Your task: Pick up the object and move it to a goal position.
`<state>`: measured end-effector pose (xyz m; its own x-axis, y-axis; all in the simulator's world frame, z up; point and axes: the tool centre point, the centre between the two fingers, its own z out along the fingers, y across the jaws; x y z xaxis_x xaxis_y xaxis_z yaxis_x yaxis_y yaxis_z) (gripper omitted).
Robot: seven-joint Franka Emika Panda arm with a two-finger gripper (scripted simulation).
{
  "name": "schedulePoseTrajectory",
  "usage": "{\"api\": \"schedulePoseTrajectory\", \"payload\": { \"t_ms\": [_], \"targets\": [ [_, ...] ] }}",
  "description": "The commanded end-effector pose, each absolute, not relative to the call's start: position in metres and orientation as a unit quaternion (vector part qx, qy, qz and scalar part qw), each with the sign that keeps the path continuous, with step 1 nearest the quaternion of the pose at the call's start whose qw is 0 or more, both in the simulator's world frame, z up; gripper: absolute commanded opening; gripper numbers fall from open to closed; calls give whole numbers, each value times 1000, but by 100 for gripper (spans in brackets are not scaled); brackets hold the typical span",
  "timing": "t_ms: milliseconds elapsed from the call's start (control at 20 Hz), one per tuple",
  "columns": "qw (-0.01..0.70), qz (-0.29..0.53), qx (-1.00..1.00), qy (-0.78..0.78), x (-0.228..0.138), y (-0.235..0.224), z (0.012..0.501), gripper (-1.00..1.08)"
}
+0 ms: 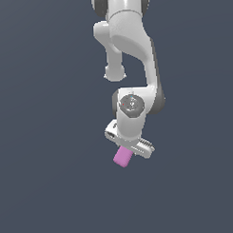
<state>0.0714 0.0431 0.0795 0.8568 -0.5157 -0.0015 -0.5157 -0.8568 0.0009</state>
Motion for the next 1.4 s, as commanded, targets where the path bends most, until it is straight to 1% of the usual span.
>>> {"api": "schedulePoseTrajectory", "payload": {
  "t_ms": [0, 550, 800, 1050, 1350],
  "targets": [
    [0, 0, 964, -267, 65, 56, 103, -100],
    [0, 0, 964, -267, 34, 114, 217, -100],
    [0, 0, 964, -267, 23, 136, 260, -100],
    [0, 0, 964, -267, 17, 151, 287, -100],
    [0, 0, 964, -267, 15, 157, 299, -100]
  ]
}}
